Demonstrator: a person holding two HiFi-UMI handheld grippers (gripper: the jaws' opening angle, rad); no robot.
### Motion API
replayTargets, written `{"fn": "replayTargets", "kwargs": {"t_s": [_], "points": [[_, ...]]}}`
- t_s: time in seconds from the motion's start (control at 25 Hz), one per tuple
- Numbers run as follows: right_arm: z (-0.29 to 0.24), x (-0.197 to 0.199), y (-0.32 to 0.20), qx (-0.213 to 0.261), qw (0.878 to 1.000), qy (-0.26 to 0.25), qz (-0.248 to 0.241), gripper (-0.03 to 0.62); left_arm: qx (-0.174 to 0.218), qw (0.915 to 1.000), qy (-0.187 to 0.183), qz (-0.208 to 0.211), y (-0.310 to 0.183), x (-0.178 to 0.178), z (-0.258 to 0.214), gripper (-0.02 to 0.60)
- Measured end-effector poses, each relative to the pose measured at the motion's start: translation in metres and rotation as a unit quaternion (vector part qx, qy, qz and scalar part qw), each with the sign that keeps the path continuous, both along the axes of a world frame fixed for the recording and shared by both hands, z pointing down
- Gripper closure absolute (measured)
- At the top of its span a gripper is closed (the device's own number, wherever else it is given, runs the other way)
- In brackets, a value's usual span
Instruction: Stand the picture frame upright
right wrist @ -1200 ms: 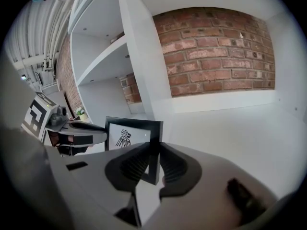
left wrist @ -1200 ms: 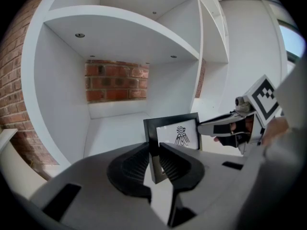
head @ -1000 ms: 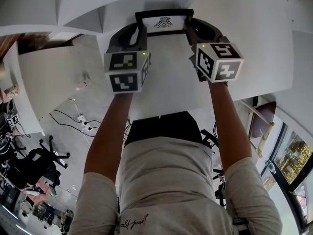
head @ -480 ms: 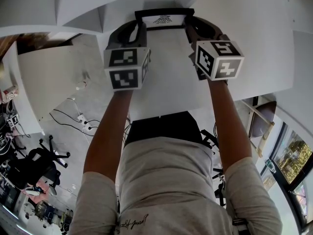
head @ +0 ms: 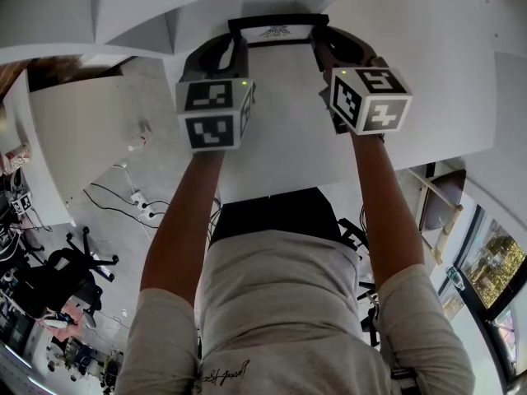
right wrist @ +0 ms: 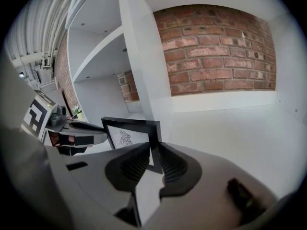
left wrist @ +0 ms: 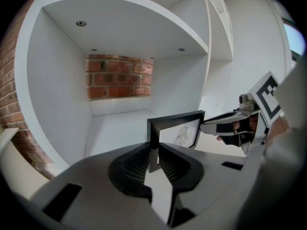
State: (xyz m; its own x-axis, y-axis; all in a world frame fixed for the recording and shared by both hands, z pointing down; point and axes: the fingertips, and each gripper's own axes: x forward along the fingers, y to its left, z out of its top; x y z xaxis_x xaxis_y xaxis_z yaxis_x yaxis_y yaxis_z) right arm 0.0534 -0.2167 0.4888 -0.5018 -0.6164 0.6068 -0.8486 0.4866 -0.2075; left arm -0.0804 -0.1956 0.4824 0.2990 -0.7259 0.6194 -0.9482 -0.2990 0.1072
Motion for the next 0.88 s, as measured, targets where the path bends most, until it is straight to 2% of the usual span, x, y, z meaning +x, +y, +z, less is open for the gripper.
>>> {"fn": "replayTargets", "kwargs": {"t_s": [0.68,0.88], "points": [[-0.0012,0.0019,-0.0002,0.004,1.0,-0.007,0.005,0.516,-0.001,1.0,0.009,0.002,-0.0014,0.0015,0.0007,0.515],[-0.0013,0.0014,-0.0004,0.011,1.0,-0.003,0.005,0.516,0.001,1.0,0.002,0.001,-0.002,0.001,0.0011,0.514]]}}
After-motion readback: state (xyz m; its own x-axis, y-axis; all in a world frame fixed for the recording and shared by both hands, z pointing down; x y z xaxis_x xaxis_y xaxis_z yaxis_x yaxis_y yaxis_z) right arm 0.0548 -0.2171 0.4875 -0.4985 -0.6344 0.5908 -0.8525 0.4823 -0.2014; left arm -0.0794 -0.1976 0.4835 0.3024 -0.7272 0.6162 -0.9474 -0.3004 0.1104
